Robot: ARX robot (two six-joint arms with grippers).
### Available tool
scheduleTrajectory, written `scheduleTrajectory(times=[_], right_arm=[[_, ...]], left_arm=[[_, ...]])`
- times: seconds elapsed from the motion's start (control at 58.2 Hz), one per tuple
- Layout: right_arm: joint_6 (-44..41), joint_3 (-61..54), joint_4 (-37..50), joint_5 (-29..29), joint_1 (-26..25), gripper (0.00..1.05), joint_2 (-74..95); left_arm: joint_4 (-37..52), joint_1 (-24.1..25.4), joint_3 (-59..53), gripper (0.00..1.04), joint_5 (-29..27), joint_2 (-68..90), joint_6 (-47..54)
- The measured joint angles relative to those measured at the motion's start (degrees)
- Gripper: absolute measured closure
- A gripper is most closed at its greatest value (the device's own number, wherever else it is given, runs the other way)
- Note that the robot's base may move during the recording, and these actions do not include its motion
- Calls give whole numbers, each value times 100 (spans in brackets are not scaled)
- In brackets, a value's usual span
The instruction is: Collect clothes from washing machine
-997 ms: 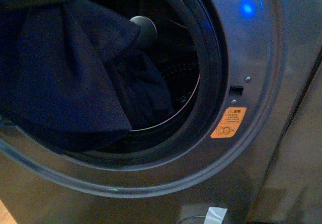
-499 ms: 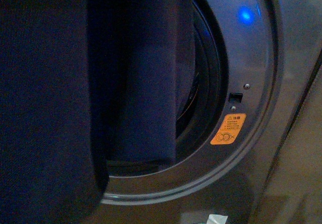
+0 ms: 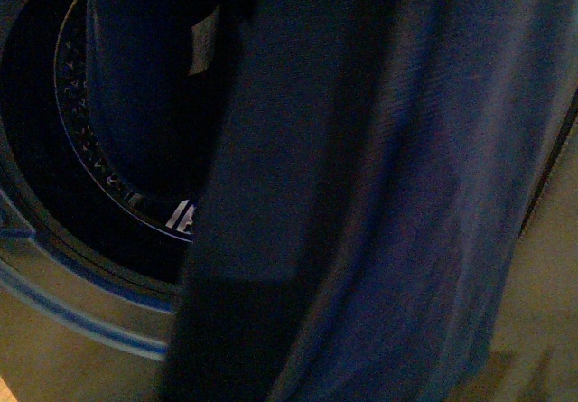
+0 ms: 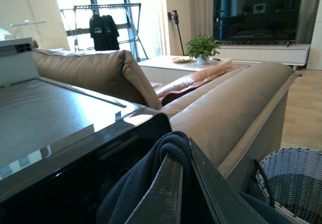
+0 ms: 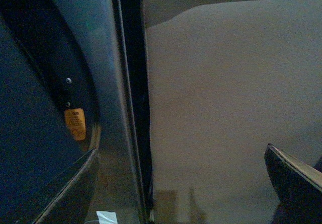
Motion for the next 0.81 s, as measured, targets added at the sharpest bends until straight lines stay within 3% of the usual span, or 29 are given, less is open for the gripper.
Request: scheduleTrajectory(times=[0.43, 0.808], right_arm=[[0, 0, 0, 0, 0, 7, 0], [0, 0, 0, 0, 0, 7, 0]], left_arm=[[-844, -813, 2000, 101, -98, 855, -4], [-920, -850, 2162, 101, -74, 914, -26]])
